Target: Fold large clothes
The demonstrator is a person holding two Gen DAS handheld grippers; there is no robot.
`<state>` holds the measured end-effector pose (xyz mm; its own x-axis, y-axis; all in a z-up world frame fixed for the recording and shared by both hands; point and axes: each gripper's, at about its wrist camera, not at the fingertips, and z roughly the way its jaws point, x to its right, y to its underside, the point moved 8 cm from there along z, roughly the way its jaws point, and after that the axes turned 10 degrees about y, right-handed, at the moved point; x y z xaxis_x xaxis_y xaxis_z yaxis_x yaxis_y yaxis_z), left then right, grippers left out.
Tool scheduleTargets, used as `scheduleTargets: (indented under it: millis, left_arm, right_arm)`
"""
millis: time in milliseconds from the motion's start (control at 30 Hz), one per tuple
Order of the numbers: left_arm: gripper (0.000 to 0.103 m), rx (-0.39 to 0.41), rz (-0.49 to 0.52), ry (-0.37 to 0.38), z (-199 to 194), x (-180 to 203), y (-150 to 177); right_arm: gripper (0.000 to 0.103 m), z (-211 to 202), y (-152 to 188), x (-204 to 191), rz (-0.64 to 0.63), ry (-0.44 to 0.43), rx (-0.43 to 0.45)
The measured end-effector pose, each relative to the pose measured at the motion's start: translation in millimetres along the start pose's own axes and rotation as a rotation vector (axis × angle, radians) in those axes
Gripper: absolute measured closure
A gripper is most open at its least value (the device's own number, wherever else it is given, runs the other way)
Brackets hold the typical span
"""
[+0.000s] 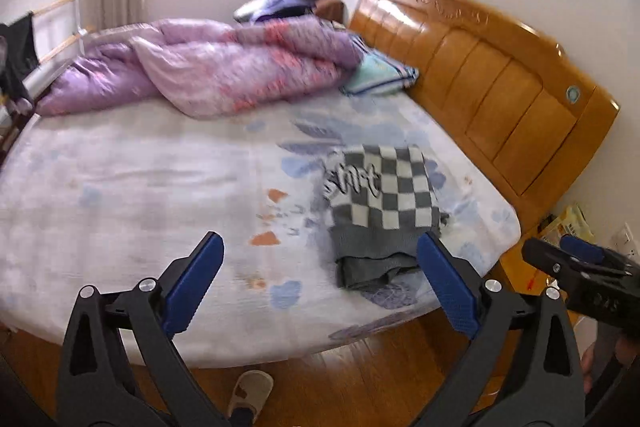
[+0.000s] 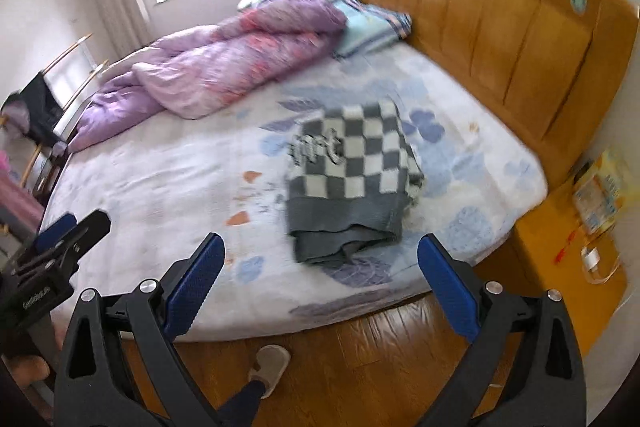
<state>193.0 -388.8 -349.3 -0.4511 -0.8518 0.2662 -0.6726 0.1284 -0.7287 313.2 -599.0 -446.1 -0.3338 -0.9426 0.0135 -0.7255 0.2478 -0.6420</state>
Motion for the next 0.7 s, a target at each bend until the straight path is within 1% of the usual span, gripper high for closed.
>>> scheduleTargets:
  millis: [33,100,167,200,300,367,433,500,600,700]
  left_arm:
    - [0.005,0.013,-0.002,-0.004,-24,0,-5]
    - [0.005,0.044,0.005,0.001,-68,1,-16]
    - [0.005,0.076,0.019,-0.028,-106,-1,-27]
    - [0.005,0.096,0.043,-0.028,-133,0,-34]
    - [0.005,0.128,0.065,-0.043,-187,-6,-45]
    - [0.005,0.147,0.073,-0.045,-218,-12,-50]
    - [0.005,0.162,0.054,-0.055,-252,-24,-55]
    - [0.005,0.18,0.049,-0.065,-282,-34,-57]
    - [0.005,0.215,0.076,-0.066,-326,-47,-59]
    - [0.005,0.223,0.108,-0.077,-363,-59,-59]
  right_arm:
    - [0.008,-16,-2,-7,-0.004,-0.003,0.007]
    - [0.008,-59,-7,-29,-0.005,-0.041,0.028]
    - [0.008,-91,-13,-45,-0.018,-0.035,0.048]
    - [0.008,-104,-16,-52,-0.022,-0.037,0.066]
    - [0.008,-160,-27,-80,-0.031,-0.056,0.139]
    - [0.008,-185,-29,-96,-0.047,-0.045,0.172]
    - [0.008,-209,-28,-116,-0.064,-0.032,0.198]
    - [0.008,-237,-23,-139,-0.082,-0.041,0.225]
    - [0.008,-269,-13,-168,-0.108,-0.03,0.258]
    - [0.008,-296,-2,-195,-0.111,-0.045,0.266]
